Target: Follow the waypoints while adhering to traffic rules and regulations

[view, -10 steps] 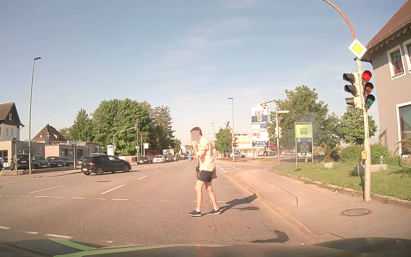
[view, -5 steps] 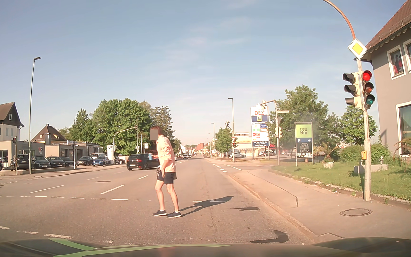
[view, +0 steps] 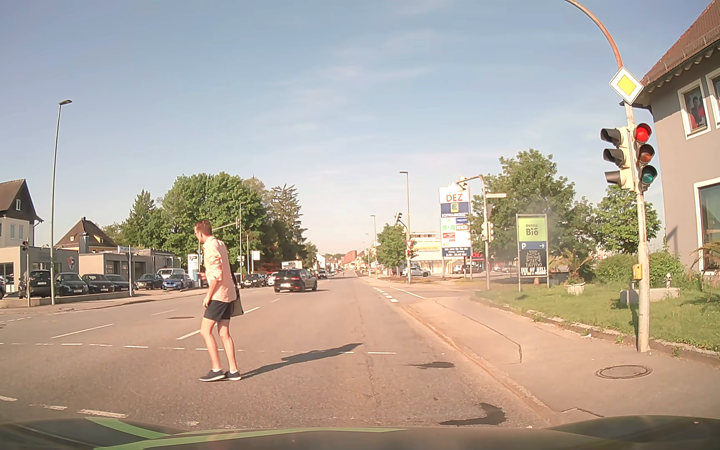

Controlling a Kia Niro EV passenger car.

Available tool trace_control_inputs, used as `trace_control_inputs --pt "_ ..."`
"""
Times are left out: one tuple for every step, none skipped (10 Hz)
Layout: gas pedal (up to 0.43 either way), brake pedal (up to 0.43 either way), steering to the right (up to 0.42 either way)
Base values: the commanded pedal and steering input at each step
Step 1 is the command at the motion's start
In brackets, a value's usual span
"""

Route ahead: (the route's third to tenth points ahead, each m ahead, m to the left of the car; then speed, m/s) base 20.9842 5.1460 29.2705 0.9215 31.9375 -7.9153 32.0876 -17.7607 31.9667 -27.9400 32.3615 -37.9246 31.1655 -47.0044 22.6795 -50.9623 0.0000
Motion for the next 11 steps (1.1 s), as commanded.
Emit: trace_control_inputs --pt "0.0 0.378 0.0" --pt "0.0 0.384 0.0" --pt "0.0 0.384 0.0" --pt "0.0 0.378 0.0" --pt "0.0 0.378 0.0" --pt "0.0 0.378 0.0" --pt "0.0 0.378 0.0" --pt "0.0 0.378 0.0" --pt "0.0 0.378 0.0" --pt "0.0 0.372 0.0" --pt "0.0 0.372 0.0"
